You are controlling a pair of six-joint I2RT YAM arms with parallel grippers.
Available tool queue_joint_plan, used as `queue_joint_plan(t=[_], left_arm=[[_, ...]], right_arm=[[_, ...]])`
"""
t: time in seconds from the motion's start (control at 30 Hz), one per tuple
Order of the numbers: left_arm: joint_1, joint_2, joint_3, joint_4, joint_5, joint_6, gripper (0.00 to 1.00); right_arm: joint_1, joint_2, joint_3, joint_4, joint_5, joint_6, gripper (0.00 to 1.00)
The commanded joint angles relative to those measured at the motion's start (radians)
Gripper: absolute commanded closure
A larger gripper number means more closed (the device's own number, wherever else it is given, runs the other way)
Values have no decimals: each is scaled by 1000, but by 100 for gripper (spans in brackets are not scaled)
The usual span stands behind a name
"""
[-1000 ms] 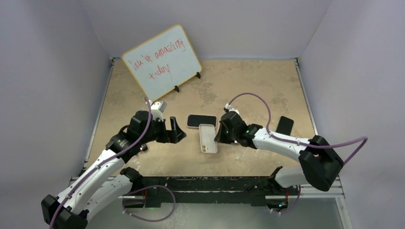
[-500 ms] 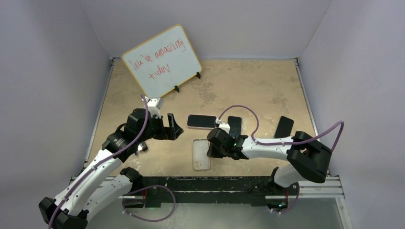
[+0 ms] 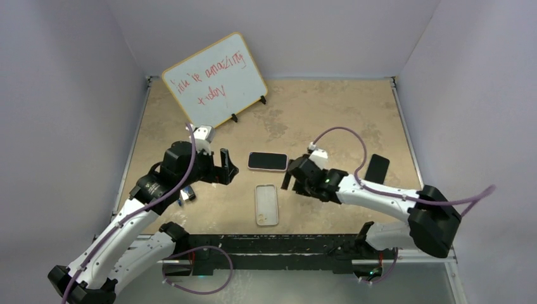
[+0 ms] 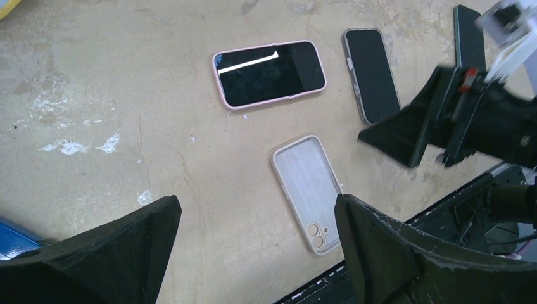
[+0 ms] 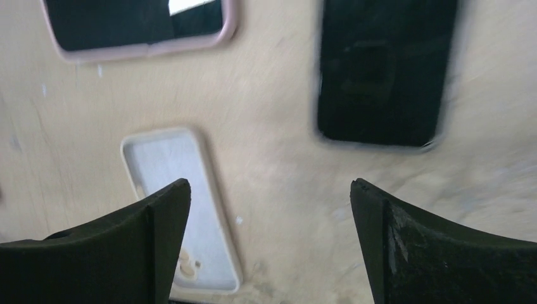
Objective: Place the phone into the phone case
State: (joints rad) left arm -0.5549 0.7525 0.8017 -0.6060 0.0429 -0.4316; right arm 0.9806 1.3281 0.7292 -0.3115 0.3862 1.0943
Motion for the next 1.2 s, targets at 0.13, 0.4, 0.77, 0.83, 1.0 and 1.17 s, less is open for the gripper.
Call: queue_joint_plan(t=[0.13,0.4,0.77,0.83,1.0,1.17], left_arm=[[1,-35,20,12,-13,30,3],[2,-61,14,18,-14,31,3],[2,-86,15,15,-20,33,2],[1,-91,14,18,-20,33,2],[2,-80,14,21,-17,34,2],[2,-47,17,20,-11,36,2]], right_arm=[[-357,-206,-26,-133,159,-119,1],[-706,-185,-8,-77,166,-293,1],[-1073,102,108,-48,26,-391,1],[-1113,125,111,-35,3,-417,1],[-1207,165,107,-3,-75,-491,1],[-1243,195,91,21,-125,-518,1]])
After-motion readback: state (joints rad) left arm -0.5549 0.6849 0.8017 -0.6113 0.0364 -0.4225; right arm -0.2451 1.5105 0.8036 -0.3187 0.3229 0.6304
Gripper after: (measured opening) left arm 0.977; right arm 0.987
